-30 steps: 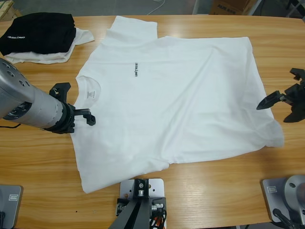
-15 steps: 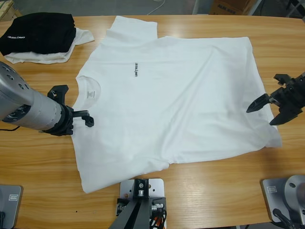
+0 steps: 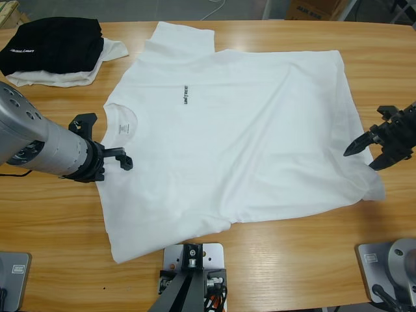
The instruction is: Fold clothes
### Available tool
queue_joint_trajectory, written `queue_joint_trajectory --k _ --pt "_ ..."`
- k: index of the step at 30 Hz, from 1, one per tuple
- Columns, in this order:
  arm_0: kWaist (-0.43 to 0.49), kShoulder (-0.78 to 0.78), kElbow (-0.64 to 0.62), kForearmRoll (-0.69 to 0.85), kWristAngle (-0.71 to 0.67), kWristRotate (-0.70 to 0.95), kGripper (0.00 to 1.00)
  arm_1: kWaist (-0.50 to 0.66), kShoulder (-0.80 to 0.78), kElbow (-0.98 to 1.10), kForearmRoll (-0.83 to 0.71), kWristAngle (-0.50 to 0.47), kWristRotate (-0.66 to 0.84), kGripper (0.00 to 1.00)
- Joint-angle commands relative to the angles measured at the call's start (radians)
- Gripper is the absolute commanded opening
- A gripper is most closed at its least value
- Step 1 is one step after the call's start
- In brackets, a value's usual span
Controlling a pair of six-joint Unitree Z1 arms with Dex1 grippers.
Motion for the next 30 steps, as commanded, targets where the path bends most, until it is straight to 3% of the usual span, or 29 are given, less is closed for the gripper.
queue_joint_trajectory --k 1,11,18,28,30 --pt "-0.009 0.05 0.021 -0.025 -0.011 -0.007 0.999 -0.011 -0.013 0.004 0.06 0.051 -0.009 0.0" --pt "-0.009 0.056 0.039 -0.032 -0.012 -0.007 1.0 -0.009 -0.019 -0.02 0.173 0.02 -0.004 0.0" --pt "-0.009 0.058 0.038 -0.043 -0.012 -0.01 1.0 -0.035 -0.151 -0.11 0.315 -0.28 0.108 0.0" --pt "-0.009 0.048 0.07 -0.043 -0.012 -0.008 1.0 -0.055 -0.064 -0.146 0.368 -0.453 0.166 0.019" --pt "-0.009 0.048 0.068 -0.043 -0.012 -0.007 1.0 -0.053 -0.023 -0.178 0.421 -0.512 0.193 0.711"
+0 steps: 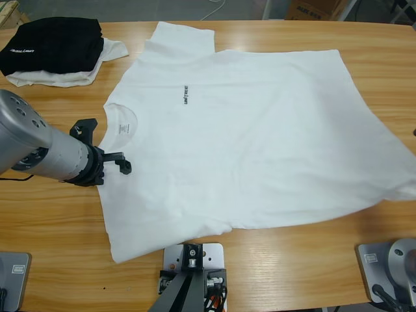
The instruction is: Fold clothes
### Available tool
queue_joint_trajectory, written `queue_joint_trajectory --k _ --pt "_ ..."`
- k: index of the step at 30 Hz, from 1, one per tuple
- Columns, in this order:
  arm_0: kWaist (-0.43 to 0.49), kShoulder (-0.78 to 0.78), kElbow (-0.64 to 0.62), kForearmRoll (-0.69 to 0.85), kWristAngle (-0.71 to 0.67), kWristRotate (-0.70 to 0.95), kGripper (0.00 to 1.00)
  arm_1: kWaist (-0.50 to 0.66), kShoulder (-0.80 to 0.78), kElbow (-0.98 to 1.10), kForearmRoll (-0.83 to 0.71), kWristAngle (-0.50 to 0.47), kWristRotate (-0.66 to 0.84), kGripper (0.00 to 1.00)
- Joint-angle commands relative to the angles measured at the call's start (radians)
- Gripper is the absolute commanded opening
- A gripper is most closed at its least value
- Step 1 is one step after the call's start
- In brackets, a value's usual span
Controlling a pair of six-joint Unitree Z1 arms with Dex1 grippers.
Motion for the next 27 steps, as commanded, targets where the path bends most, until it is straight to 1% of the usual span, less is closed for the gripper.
queue_joint_trajectory --k 1,4,5,6,8,9,10,12,14,15,16,17,18,19,21,23,25,27 --pt "-0.009 0.034 0.028 -0.012 -0.013 -0.007 1.0 -0.006 0.112 -0.065 0.127 -0.191 0.105 0.827" --pt "-0.009 0.036 0.033 -0.012 -0.015 -0.005 1.0 -0.003 0.071 -0.091 0.172 -0.321 0.168 0.86" --pt "-0.009 0.037 0.034 -0.012 -0.016 -0.005 1.0 -0.003 0.056 -0.1 0.182 -0.353 0.183 0.906" --pt "-0.009 0.036 0.033 -0.012 -0.017 -0.005 1.0 -0.003 0.046 -0.115 0.194 -0.375 0.193 0.935" --pt "-0.009 0.036 0.033 -0.012 -0.017 -0.004 1.0 0.017 0.033 -0.153 0.193 -0.371 0.174 0.931" --pt "-0.009 0.036 0.033 -0.012 -0.017 -0.004 1.0 0.039 0.029 -0.167 0.189 -0.336 0.151 0.931" --pt "-0.009 0.034 0.032 -0.012 -0.019 -0.004 1.0 0.062 0.023 -0.177 0.176 -0.279 0.115 0.932" --pt "-0.01 0.015 0.035 -0.009 -0.026 0.007 1.0 0.12 -0.025 -0.186 0.13 -0.129 0.016 0.993" --pt "-0.017 -0.033 0.058 -0.009 -0.024 0.06 1.0 0.183 -0.148 -0.183 0.053 0.039 -0.052 1.0" --pt "-0.026 -0.06 0.073 -0.011 -0.023 0.087 1.0 0.191 -0.228 -0.174 0.0 0.135 -0.064 1.0" --pt "-0.042 -0.087 0.088 -0.02 -0.023 0.106 1.0 0.195 -0.304 -0.137 -0.056 0.21 -0.064 1.0" --pt "-0.062 -0.114 0.101 -0.027 -0.023 0.117 1.0 0.203 -0.361 -0.095 -0.102 0.263 -0.061 1.0" --pt "-0.075 -0.137 0.113 -0.027 -0.023 0.115 1.0 0.232 -0.392 -0.062 -0.123 0.281 -0.051 1.0" --pt "-0.087 -0.159 0.134 -0.031 -0.023 0.106 1.0 0.287 -0.401 -0.043 -0.125 0.263 -0.039 1.0" --pt "-0.1 -0.206 0.2 -0.083 -0.023 0.065 0.994 0.426 -0.404 -0.005 -0.128 0.18 0.01 1.0" --pt "-0.101 -0.245 0.246 -0.124 -0.02 0.035 0.991 0.513 -0.411 0.035 -0.157 0.151 0.048 1.0" --pt "-0.101 -0.251 0.234 -0.139 -0.009 0.037 0.991 0.55 -0.415 0.057 -0.185 0.152 0.072 1.0" --pt "-0.101 -0.229 0.173 -0.164 -0.011 0.102 0.963 0.57 -0.399 0.056 -0.21 0.143 0.083 1.0"
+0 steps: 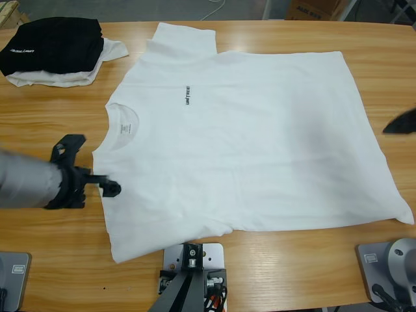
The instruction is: Fold clothes
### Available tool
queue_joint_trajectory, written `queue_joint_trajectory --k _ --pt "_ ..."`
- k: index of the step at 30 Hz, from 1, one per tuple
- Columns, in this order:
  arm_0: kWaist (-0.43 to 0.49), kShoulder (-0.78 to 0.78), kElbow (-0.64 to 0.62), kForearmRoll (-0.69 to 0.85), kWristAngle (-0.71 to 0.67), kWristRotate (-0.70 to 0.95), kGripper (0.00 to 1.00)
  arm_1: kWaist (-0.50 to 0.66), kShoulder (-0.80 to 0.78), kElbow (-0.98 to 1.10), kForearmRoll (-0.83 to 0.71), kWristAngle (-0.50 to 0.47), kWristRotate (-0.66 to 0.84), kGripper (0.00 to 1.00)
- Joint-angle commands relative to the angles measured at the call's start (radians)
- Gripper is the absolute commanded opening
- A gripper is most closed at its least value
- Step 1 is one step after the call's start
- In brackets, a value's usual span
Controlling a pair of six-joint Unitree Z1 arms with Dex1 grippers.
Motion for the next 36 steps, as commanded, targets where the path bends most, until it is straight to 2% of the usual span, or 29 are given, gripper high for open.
queue_joint_trajectory --k 1,3,6,10,11,20,28,36 --pt "-0.013 -0.035 -0.054 -0.073 -0.003 0.066 0.908 0.152 -0.001 0.089 -0.088 -0.062 0.081 1.0" --pt "-0.013 0.007 -0.177 -0.01 -0.03 0.064 0.895 0.152 0.122 0.083 -0.092 -0.164 0.097 1.0" --pt "-0.009 0.139 -0.319 0.049 -0.036 0.022 0.908 0.152 0.319 0.068 -0.146 -0.192 0.079 1.0" --pt "-0.002 0.297 -0.346 0.057 -0.073 -0.106 0.935 0.153 0.516 0.066 -0.267 -0.176 0.062 1.0" --pt "0.002 0.32 -0.345 0.067 -0.083 -0.119 0.976 0.153 0.547 0.069 -0.298 -0.168 0.053 1.0" --pt "0.11 0.382 -0.375 0.112 -0.089 -0.122 0.996 0.087 0.727 0.03 -0.372 -0.132 -0.047 1.0" --pt "0.222 0.484 -0.526 0.208 -0.097 -0.024 0.996 0.059 0.823 -0.031 -0.374 -0.139 -0.076 1.0" --pt "0.298 0.51 -0.627 0.282 -0.095 0.045 0.996 -0.003 0.917 -0.205 -0.324 -0.142 -0.153 1.0"
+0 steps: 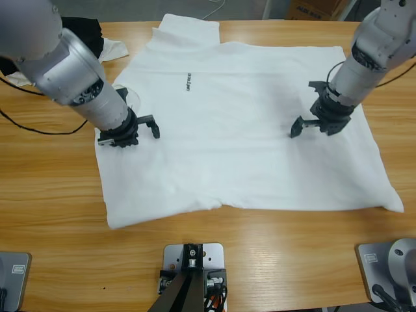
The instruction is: Fold clothes
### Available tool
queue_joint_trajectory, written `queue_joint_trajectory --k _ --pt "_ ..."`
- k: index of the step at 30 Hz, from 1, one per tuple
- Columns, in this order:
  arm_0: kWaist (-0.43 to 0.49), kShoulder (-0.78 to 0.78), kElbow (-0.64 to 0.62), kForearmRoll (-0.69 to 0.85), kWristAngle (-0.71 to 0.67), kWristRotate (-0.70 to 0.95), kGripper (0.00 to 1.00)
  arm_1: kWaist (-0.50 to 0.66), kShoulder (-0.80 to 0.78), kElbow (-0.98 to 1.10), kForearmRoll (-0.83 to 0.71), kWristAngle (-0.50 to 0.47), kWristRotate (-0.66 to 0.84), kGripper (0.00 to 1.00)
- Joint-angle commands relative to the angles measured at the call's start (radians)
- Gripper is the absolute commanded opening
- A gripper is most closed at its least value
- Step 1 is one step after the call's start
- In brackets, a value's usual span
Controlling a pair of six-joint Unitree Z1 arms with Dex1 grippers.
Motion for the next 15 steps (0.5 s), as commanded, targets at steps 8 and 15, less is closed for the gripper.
queue_joint_trajectory --k 8,15 --pt "0.12 0.091 -0.229 0.159 0.014 0.112 0.996 -0.088 0.127 -0.236 0.136 -0.021 -0.076 1.0" --pt "0.116 -0.027 -0.281 0.295 0.038 0.128 0.996 -0.031 -0.149 -0.246 0.353 -0.041 -0.051 1.0"
